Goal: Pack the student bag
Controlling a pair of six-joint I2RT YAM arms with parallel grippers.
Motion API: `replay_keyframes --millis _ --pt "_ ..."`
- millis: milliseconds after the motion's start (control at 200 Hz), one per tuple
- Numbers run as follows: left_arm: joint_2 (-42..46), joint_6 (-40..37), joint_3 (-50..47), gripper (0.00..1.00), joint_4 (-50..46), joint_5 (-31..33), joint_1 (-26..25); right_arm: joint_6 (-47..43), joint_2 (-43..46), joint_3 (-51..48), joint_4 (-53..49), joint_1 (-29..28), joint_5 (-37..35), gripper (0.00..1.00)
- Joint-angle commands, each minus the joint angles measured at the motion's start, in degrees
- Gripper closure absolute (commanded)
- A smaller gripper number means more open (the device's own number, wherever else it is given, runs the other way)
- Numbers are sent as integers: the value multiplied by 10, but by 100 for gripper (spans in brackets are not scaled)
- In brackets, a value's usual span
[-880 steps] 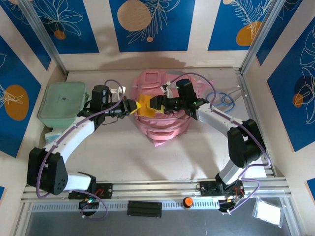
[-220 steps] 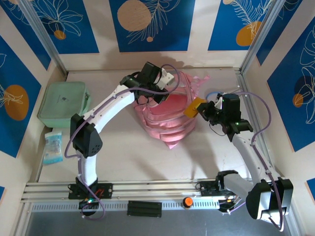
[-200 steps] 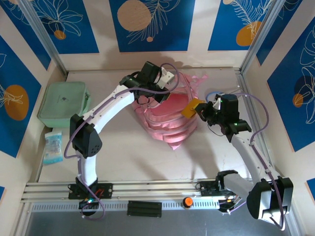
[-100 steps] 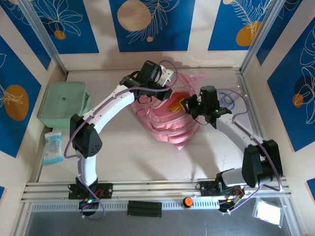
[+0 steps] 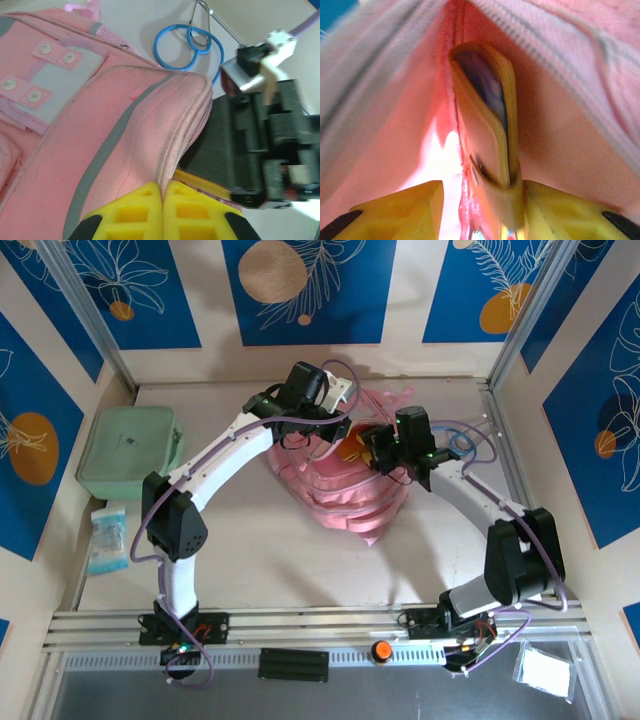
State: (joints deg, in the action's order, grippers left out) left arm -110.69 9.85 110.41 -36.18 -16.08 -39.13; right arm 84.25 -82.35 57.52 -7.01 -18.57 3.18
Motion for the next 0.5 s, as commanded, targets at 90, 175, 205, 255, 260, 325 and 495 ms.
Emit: replay_keyframes --millis 90,175,205,255,260,325,495 --pt "17 3 36 100 52 -31 -2 -1 71 -19 -78 3 -14 54" --pt "18 3 33 100 53 -34 -1 -10 64 -16 -84 5 -20 60" --pt "18 4 32 100 53 -35 -1 -13 59 -12 -86 4 -22 62" --pt "19 5 31 100 54 -38 -1 -18 49 -5 -87 5 -24 67" --pt "18 4 31 100 54 -39 -1 -19 48 -4 -87 5 -24 67" --pt "20 6 29 100 54 -40 -1 -26 30 8 -90 3 -24 71" --pt "24 10 17 100 61 -42 -2 -38 -15 35 -89 -6 -32 76"
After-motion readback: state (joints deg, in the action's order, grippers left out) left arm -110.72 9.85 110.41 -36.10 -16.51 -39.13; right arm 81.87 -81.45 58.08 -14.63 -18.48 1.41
